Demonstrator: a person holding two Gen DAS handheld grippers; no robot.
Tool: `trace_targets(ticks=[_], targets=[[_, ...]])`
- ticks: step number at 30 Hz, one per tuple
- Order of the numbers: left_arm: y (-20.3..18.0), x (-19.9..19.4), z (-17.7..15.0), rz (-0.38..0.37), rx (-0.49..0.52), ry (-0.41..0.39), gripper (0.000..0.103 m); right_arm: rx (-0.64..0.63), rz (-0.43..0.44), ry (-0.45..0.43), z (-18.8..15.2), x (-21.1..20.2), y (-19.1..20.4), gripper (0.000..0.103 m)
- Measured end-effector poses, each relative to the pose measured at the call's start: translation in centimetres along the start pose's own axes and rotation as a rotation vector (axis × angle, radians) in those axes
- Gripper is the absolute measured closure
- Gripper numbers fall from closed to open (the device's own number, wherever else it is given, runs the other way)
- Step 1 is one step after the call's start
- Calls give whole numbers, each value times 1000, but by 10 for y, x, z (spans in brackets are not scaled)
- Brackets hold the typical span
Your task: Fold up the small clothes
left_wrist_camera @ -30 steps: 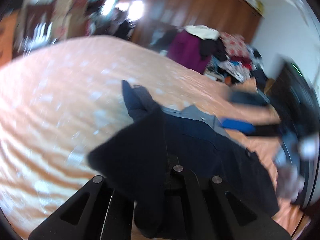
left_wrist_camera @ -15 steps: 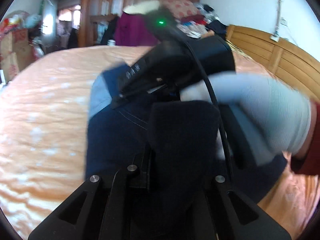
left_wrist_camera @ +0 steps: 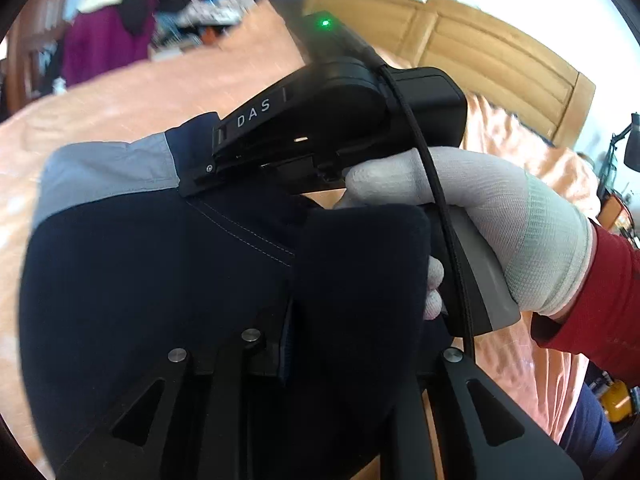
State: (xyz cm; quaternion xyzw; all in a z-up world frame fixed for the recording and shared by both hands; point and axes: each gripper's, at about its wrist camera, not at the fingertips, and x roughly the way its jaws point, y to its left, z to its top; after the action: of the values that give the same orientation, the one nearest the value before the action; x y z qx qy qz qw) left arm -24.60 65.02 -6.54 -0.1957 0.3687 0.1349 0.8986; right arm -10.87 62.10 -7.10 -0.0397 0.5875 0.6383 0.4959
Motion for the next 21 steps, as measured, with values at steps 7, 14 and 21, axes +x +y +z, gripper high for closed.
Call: trace_targets(ticks=[7,14,21], targets=[[-6,35,3,7,-12,64,81,46,60,-22,-6,-14,-22,95],[16,51,9,-32,-53,88,76,176,192,29,-3,-6,-55,90],[21,-37,-9,-59,-40,17,65,127,173,114,-39,-47,-31,54]])
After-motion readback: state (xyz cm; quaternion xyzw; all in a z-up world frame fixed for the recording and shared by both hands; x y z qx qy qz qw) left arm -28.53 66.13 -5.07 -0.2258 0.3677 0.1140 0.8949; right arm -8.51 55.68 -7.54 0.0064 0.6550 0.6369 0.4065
